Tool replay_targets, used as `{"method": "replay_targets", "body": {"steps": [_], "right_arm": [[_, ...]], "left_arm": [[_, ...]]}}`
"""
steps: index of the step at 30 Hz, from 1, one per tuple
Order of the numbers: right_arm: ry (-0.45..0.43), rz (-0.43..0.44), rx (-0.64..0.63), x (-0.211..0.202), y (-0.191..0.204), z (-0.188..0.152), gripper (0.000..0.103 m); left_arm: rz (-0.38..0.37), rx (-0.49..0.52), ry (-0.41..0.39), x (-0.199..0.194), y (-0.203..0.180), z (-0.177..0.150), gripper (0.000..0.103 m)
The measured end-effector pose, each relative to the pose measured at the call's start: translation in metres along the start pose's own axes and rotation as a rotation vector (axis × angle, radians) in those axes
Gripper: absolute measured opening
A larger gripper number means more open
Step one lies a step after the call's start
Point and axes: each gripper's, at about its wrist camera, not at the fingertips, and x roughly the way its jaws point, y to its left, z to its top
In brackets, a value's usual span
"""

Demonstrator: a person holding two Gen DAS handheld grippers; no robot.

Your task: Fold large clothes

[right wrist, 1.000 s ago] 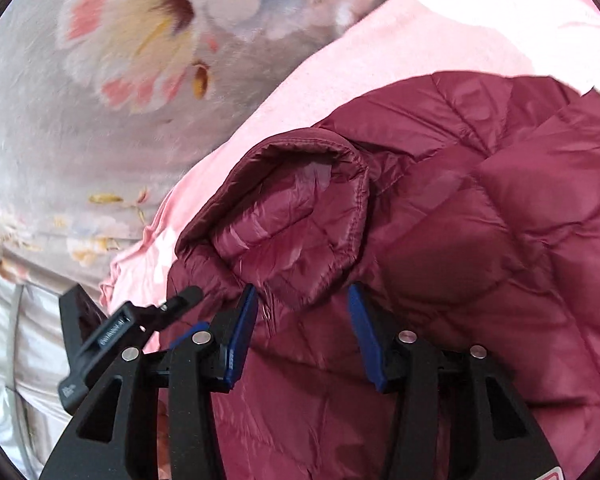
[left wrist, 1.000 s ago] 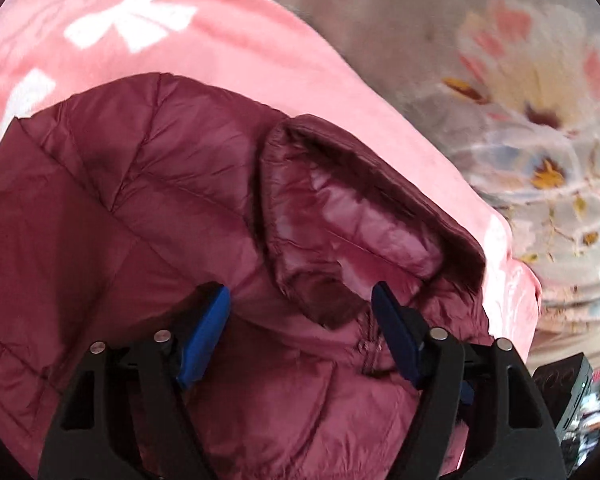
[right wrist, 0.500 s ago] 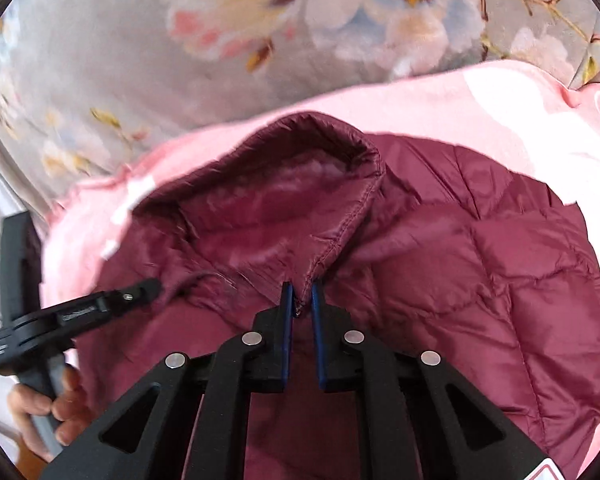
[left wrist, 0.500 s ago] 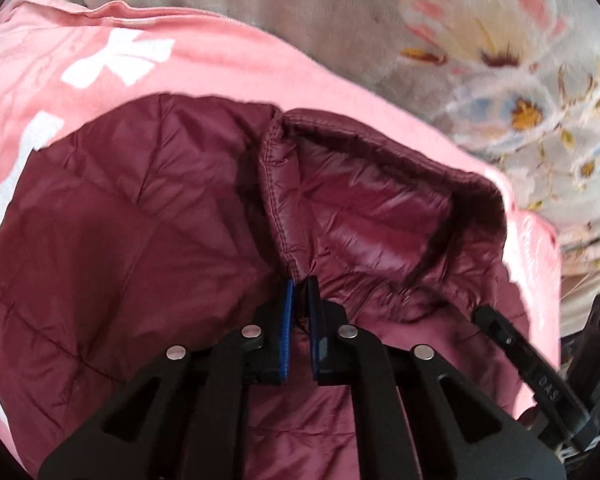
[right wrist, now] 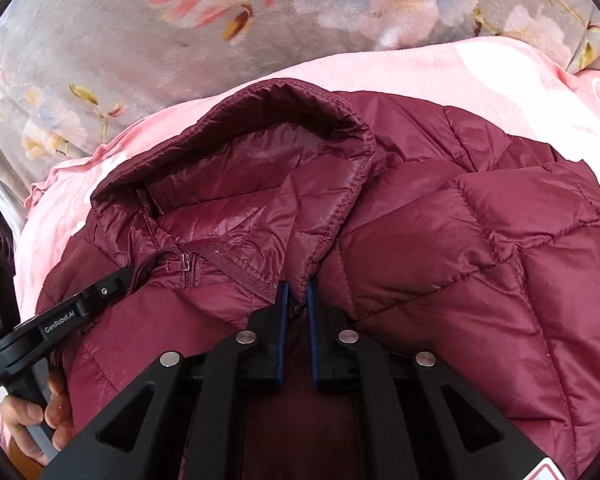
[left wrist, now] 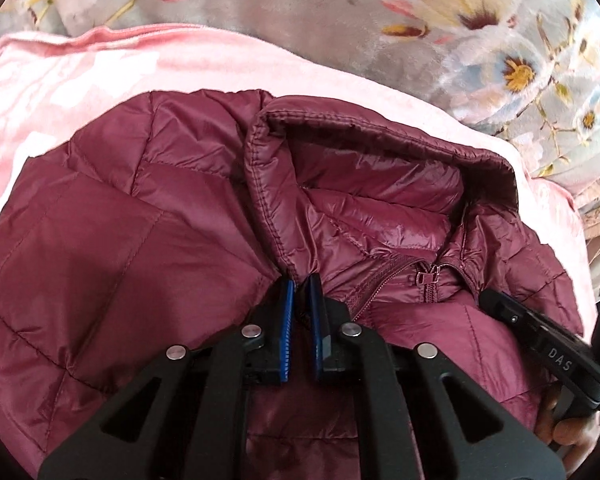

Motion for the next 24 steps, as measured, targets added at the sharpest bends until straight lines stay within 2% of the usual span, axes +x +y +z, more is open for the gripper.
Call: {"method": "replay_targets", "body": {"steps": [4,6,8,9,11,14,17,20,22,24], "right_arm": [[0.041,0.058,0.045,-0.011,-0.01,0.002,0.009],[0.048,0.069,0.063,-0.034,-0.016,0.001,0.014],[0.018,0.038,0.032,-0.059,-0.02,0.002,0.019],[-0.001,0.021,0.015,-0.072,-0.023,0.004,0.02],[-0.028,0.017,0.013,-0.088,-0.027,0.014,0.02],[-0.071,0.021,0.039,-0.101,-0.026,0.046,0.021],[-0.11,0.004,0.033,-0.093,-0.01,0.081,0.032],[-0.133,0.028,0.074,-0.074,0.0,0.108,0.032],[-0.154,0.035,0.091,-0.059,0.005,0.123,0.031],[-0.169,0.037,0.094,-0.046,0.011,0.13,0.03]], "left_arm": [[0.008,0.003,-0.01,-0.004,-0.001,0.0,0.011],[0.014,-0.003,-0.018,-0.019,0.004,0.0,0.021],[0.021,0.012,-0.042,-0.037,0.008,0.001,0.051],[0.039,0.031,-0.07,-0.051,0.011,0.003,0.055],[0.067,0.057,-0.111,-0.074,0.018,0.014,0.057],[0.064,0.027,-0.141,-0.093,0.022,0.043,0.057],[0.046,-0.037,-0.168,-0.1,0.02,0.085,0.057],[-0.046,-0.166,-0.109,-0.077,0.014,0.127,0.058],[-0.09,-0.238,-0.081,-0.061,0.013,0.14,0.058],[-0.033,-0.227,-0.088,-0.044,0.005,0.148,0.057]]}}
